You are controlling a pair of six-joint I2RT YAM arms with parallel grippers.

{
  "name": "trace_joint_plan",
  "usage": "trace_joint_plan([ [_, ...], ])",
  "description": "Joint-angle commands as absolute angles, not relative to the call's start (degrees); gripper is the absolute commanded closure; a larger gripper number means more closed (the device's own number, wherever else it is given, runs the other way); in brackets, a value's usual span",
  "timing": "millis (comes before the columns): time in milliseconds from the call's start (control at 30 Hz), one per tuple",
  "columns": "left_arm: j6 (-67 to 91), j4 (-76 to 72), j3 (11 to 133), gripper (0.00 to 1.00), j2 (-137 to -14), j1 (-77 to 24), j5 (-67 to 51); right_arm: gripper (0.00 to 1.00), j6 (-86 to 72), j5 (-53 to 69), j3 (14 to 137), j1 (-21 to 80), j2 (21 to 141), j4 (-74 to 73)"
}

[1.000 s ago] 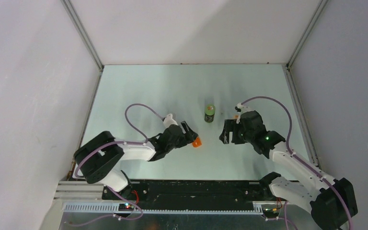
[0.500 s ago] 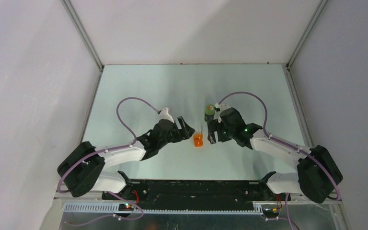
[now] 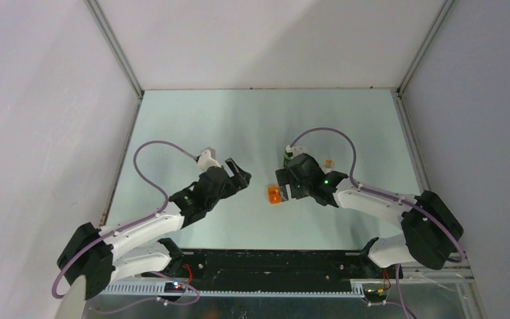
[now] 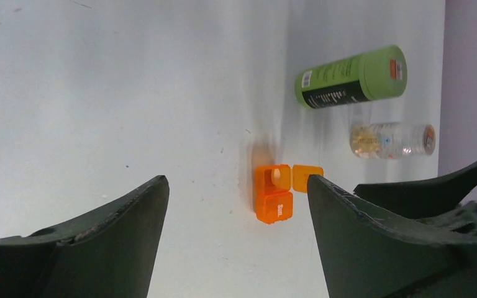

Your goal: Sort the pills into containers

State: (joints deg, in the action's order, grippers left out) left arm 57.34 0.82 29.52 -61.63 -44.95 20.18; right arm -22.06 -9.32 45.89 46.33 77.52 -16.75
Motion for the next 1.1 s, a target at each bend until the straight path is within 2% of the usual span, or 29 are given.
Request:
trace_joint_plan([
  [0, 59.71, 4.25, 30.35, 0.13, -58.20, -43.60, 25.14, 0.12, -23.76, -14.75, 48.74, 49.40, 82.24, -14.07],
  [267, 59.69, 5.46, 29.23, 0.10, -53.91, -41.87, 25.02, 0.02, -23.66, -22.25, 53.53, 55.14, 89.81, -15.54],
  [667, 58.67, 7.46, 29.88, 0.08, -52.61, -39.32, 25.43, 0.02, -21.82, -23.43, 59.90, 56.33, 98.26, -19.33],
  [867, 58.51, 6.99, 29.99, 0.07, -53.82, -38.31, 24.41, 0.17, -23.45, -24.32, 59.57, 56.34, 99.12, -21.51],
  [1067, 58.06, 6.82, 29.93, 0.07, -54.62, -37.76, 23.58, 0.40, -22.18, -21.59, 57.62, 56.34, 97.16, -19.55],
])
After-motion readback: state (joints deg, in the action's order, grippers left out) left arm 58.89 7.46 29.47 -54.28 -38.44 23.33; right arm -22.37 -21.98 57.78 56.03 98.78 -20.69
